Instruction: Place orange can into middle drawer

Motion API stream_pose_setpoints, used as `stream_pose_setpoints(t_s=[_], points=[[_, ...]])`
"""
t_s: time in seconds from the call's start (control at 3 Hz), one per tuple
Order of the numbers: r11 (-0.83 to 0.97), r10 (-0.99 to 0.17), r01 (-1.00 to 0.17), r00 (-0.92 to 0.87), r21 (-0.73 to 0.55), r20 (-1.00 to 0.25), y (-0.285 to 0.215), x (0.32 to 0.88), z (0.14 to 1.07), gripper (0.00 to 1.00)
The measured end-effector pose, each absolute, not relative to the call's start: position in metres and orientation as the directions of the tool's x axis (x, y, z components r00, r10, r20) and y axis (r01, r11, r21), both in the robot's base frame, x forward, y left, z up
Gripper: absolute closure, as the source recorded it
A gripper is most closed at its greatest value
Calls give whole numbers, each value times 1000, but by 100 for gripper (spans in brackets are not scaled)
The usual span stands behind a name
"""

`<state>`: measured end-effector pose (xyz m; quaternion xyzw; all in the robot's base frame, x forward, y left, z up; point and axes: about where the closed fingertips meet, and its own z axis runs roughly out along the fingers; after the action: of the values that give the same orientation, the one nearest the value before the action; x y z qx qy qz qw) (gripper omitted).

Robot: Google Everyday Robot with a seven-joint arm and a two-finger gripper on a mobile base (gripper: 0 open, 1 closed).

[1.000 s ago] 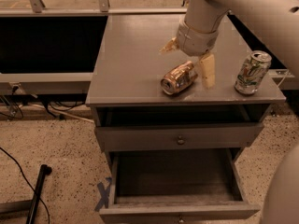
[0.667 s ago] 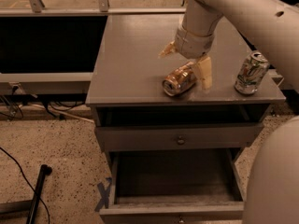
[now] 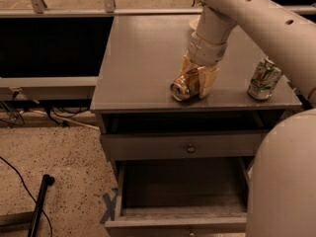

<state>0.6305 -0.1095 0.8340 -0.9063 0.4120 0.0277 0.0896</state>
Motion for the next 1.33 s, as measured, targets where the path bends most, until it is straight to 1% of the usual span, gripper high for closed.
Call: stream_pose_setpoints(t_s=[0.67, 1.0, 1.33], points=[[-673, -686, -718, 695, -176, -213, -94, 597, 845, 85], [-648, -707, -741, 671, -177, -222, -94, 566, 855, 100], [-555, -795, -813, 581, -177, -173, -126, 533, 853, 100]])
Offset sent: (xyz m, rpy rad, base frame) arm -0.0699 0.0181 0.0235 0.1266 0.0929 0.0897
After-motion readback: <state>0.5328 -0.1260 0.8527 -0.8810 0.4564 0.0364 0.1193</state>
